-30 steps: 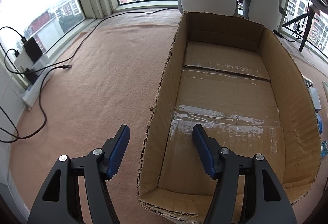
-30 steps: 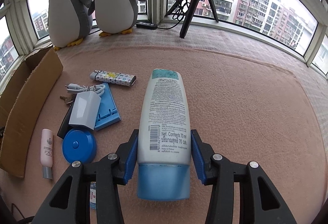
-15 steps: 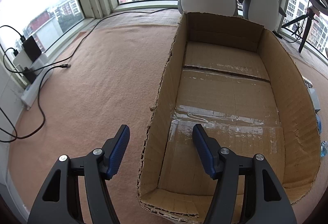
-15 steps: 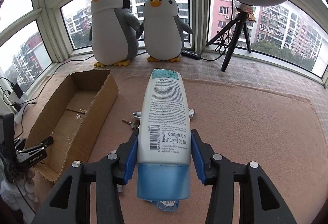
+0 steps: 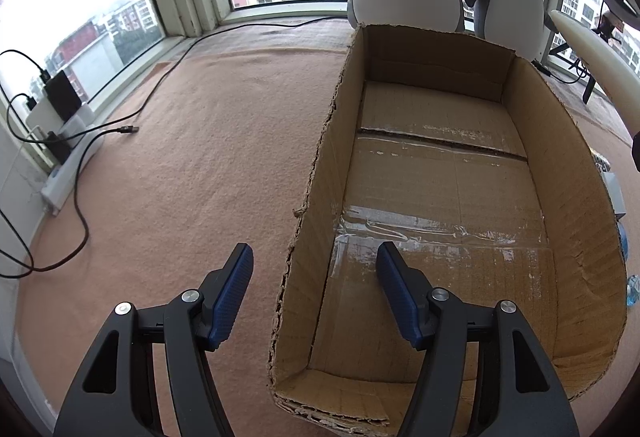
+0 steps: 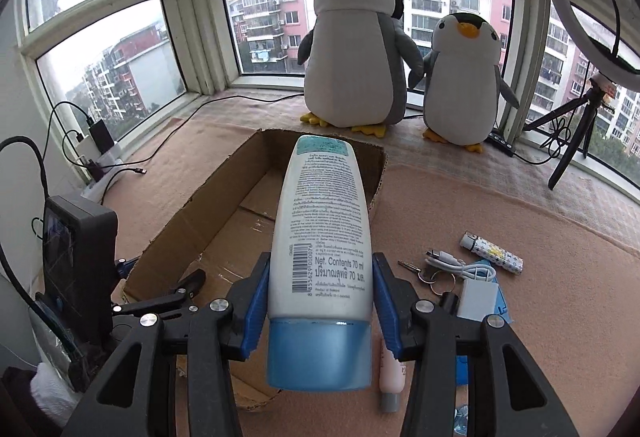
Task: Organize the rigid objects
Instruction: 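Carry the lotion tube into the cardboard box and open the right gripper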
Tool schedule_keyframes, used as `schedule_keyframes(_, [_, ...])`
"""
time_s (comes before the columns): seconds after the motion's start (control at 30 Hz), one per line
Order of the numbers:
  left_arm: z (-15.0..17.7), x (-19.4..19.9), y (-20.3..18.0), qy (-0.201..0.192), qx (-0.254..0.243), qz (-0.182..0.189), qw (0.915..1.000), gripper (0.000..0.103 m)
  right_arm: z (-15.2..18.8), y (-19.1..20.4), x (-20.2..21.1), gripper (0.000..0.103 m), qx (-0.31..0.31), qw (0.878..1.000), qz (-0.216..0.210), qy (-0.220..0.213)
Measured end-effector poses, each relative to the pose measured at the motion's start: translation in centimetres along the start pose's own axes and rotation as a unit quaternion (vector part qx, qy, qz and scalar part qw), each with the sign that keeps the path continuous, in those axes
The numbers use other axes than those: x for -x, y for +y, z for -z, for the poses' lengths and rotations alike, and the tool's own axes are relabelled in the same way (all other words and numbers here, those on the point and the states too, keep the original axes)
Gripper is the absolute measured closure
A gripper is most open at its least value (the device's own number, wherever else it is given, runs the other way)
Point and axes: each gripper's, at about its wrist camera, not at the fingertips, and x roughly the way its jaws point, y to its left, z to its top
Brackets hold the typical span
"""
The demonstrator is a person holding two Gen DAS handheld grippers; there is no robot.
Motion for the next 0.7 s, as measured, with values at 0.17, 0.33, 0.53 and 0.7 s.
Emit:
schedule_keyframes(0.17, [0.1, 0.0, 0.1, -0.001, 0.002, 0.001, 1.0, 0.038, 0.0, 1.5, -1.3, 0.06, 0.014, 1.0, -0.005, 0.01])
schedule_keyframes(0.33, [0.0, 0.0, 0.0, -0.001, 0.001, 0.001, 1.0, 0.038, 0.2, 1.8, -2.5, 0.059, 0.018, 1.0, -0.01, 0.023])
schedule_keyframes(0.53, [0.1, -0.1, 0.0, -0.002, 0.001, 0.0, 1.0, 0.038, 0.4, 2.3, -2.8, 0.051, 0.026, 0.999, -0.012, 0.026])
schedule_keyframes(0.7, [0.0, -0.1, 0.0, -0.003, 0.0, -0.001, 1.0, 0.038, 0.4, 2.4, -2.6, 0.044, 0.028, 0.999, -0.01, 0.023])
